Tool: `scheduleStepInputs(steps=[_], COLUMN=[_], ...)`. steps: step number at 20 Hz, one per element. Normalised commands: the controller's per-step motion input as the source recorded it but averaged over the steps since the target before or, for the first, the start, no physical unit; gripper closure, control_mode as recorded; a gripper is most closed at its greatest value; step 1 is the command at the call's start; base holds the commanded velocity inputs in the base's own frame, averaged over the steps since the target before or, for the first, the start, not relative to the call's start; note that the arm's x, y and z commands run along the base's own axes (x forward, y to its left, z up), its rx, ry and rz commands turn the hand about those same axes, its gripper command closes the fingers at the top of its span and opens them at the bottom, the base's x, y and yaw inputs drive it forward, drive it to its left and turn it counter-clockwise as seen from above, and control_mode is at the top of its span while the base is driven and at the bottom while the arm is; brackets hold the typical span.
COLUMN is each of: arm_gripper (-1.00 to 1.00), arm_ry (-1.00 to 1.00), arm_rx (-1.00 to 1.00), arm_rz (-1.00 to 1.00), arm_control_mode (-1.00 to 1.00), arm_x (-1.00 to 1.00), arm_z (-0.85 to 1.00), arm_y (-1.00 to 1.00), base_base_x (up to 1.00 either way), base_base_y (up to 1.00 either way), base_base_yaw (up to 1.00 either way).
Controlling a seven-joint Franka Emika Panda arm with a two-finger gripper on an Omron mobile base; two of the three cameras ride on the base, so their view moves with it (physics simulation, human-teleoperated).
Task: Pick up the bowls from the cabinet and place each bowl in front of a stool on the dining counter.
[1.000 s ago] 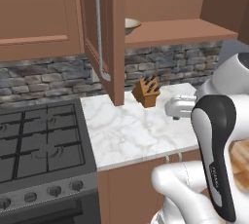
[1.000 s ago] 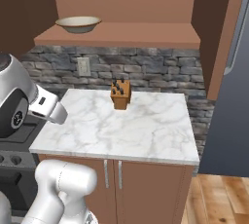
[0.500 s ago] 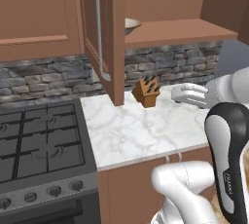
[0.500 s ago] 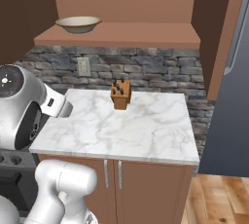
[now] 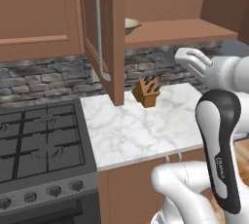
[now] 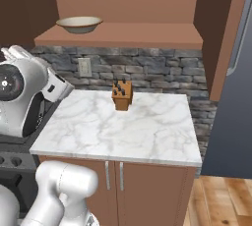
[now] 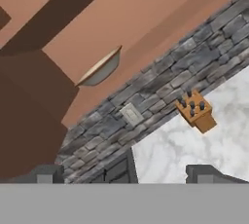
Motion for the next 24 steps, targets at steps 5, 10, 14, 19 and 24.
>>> scheduleStepInputs(steps=[5, 10, 14, 19, 24], arm_gripper=[-1.00, -1.00, -1.00, -1.00, -1.00], arm_ry=[0.20, 0.38, 0.42, 0.07, -0.01], arm_rx=[0.14, 0.06, 0.01, 0.05, 0.05], arm_rz=[-0.13, -0.02, 0.00, 0.00, 0.00], arm_control_mode=[-1.00, -1.00, -1.00, -1.00, -1.00], arm_x=[0.62, 0.59, 0.74, 0.62, 0.67], arm_z=[0.97, 0.55, 0.03, -0.57, -0.47], arm_y=[-0.04, -0.01, 0.00, 0.00, 0.02], base_base_x=[0.00, 0.00, 0.00, 0.00, 0.00], base_base_y=[0.00, 0.00, 0.00, 0.00, 0.00], base_base_yaw=[0.00, 0.00, 0.00, 0.00, 0.00])
